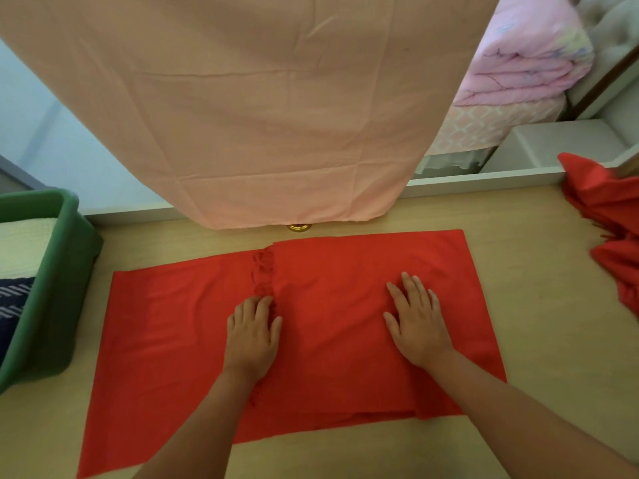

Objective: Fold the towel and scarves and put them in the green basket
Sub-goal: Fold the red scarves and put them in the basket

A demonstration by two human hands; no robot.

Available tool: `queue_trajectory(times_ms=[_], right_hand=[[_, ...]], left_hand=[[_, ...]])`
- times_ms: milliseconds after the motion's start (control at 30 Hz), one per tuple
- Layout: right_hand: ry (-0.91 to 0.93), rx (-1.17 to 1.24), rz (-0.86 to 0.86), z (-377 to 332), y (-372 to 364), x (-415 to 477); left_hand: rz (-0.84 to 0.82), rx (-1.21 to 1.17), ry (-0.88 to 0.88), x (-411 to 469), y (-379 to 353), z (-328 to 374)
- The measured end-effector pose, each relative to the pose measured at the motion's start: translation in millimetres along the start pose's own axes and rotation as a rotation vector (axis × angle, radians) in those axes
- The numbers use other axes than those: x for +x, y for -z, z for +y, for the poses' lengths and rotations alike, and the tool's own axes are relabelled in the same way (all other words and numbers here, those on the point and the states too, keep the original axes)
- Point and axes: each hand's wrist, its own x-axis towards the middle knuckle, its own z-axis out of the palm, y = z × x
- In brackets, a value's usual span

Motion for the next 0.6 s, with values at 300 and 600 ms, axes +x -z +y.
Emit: queue_trajectory(times_ms=[300, 600], right_hand=[[0.002, 0.034, -0.046, 2, 3, -74], [-0.316, 0.009, -0.342, 51, -2, -142]], left_hand=[[0.017, 0.072, -0.236, -76, 3, 4], [-0.074, 0.019, 0.006, -122, -13, -4]])
